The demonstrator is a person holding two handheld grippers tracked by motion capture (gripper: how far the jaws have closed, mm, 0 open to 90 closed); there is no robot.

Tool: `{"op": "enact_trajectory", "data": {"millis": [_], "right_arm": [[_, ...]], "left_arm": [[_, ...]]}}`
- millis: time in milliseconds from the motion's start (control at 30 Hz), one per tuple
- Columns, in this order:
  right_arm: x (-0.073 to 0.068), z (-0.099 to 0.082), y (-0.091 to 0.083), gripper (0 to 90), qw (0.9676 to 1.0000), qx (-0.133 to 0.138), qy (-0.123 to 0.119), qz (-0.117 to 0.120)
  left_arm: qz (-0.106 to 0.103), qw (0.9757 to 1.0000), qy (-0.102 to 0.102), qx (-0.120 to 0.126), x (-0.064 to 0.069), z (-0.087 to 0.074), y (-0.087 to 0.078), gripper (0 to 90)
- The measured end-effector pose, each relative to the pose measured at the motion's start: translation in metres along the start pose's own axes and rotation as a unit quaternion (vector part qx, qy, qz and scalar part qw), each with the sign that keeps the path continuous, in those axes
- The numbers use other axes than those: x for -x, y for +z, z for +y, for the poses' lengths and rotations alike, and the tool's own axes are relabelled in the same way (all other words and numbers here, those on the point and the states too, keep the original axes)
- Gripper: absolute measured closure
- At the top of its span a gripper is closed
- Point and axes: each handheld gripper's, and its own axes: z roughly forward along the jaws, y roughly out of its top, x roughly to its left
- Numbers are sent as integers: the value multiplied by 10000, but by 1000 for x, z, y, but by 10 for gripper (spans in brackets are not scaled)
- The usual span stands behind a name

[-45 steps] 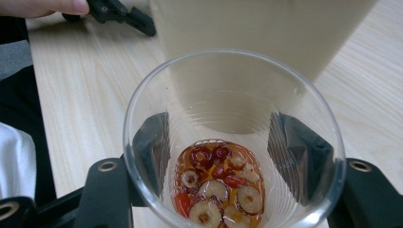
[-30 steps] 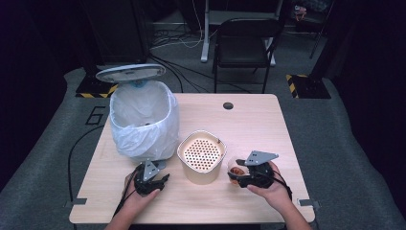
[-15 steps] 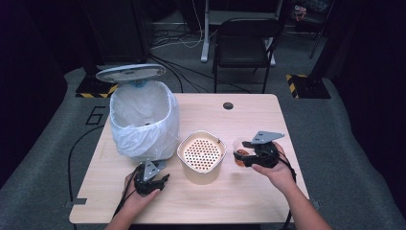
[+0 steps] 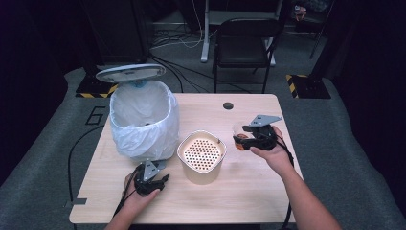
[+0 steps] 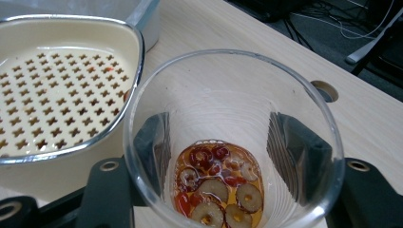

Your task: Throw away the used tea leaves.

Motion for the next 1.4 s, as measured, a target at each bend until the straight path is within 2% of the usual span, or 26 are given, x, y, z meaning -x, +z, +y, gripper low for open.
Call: {"op": "enact_trajectory", "data": {"millis": [133, 300, 667, 1033, 1167, 1400], "right_arm": [[4, 7, 4, 405, 10000, 45, 22, 39], [6, 16, 9, 406, 9998, 120, -101, 86], [7, 28, 14, 409, 9996, 223, -76, 180], [8, 40, 18, 427, 9981, 425, -414, 164], [6, 44, 20, 428, 9976, 452, -482, 223], [-3, 51, 24, 429, 9952, 540, -767, 273]], "left_arm": [[-1, 10000, 1, -2, 0, 0, 0, 382], [2, 10000, -20, 4, 0, 0, 0, 382], [-4, 10000, -23, 4, 0, 0, 0, 381], [3, 10000, -16, 5, 0, 0, 0, 381], [0, 10000, -16, 3, 0, 0, 0, 381], [-3, 10000, -17, 6, 0, 0, 0, 382]]}}
